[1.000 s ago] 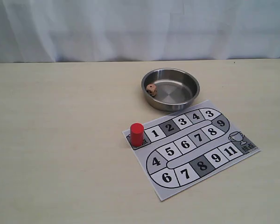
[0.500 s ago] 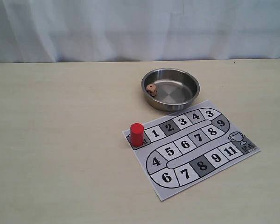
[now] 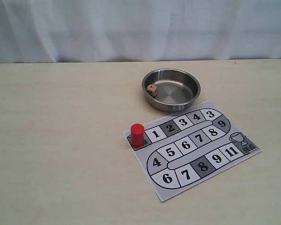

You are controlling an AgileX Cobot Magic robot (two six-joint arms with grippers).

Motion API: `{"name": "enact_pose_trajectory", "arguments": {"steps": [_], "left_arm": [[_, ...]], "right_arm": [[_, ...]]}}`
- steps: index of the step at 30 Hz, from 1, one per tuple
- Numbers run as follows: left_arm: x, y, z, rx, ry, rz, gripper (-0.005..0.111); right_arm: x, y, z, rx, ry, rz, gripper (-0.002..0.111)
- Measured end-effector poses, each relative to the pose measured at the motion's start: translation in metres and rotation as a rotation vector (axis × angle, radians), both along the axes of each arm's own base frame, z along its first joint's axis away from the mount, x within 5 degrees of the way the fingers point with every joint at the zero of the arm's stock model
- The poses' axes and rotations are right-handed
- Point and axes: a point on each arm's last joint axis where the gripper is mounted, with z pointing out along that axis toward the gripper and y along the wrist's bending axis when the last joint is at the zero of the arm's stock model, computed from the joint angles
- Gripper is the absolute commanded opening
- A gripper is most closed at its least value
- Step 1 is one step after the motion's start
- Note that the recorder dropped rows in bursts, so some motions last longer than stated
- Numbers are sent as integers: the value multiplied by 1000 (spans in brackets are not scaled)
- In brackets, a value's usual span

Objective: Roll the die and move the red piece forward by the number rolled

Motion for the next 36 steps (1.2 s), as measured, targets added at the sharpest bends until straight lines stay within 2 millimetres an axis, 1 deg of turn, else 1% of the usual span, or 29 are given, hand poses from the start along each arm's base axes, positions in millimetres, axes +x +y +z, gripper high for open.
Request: {"name": "enact_pose_trajectory", "arguments": {"steps": [1, 2, 3, 5, 10, 11, 12, 14, 16, 17, 19, 22, 25, 28, 32, 36], "left_arm": [[0, 0, 0, 0, 0, 0, 0], [0, 0, 0, 0, 0, 0, 0], [0, 0, 0, 0, 0, 0, 0], [0, 0, 0, 0, 0, 0, 0], [0, 0, 0, 0, 0, 0, 0], [0, 0, 0, 0, 0, 0, 0], [0, 0, 0, 0, 0, 0, 0], [0, 0, 0, 0, 0, 0, 0], [0, 0, 0, 0, 0, 0, 0], [0, 0, 0, 0, 0, 0, 0], [0, 0, 0, 0, 0, 0, 0], [0, 0, 0, 0, 0, 0, 0], [0, 0, 0, 0, 0, 0, 0], [0, 0, 0, 0, 0, 0, 0], [0, 0, 0, 0, 0, 0, 0], [0, 0, 0, 0, 0, 0, 0]], "right_arm": [[1, 1, 13, -3, 25, 6, 4], [5, 1, 19, -5, 60, 11, 4], [11, 2, 29, -8, 102, 16, 4], [25, 2, 41, -11, 166, 21, 4], [56, 3, 51, -12, 272, 24, 4], [65, 3, 51, -13, 302, 24, 4], [80, 4, 52, -31, 346, 26, 4], [93, 4, 53, -66, 379, 29, 4], [114, 4, 49, -103, 441, 35, 4], [127, 5, 46, -107, 480, 41, 4], [144, 5, 39, -104, 538, 47, 6], [172, 6, 26, -131, 630, 60, 15], [195, 7, 16, -152, 706, 74, 25], [216, 7, 11, -159, 750, 82, 31], [242, 8, 3, -165, 810, 94, 32], [264, 10, -8, -168, 938, 129, 31]]}}
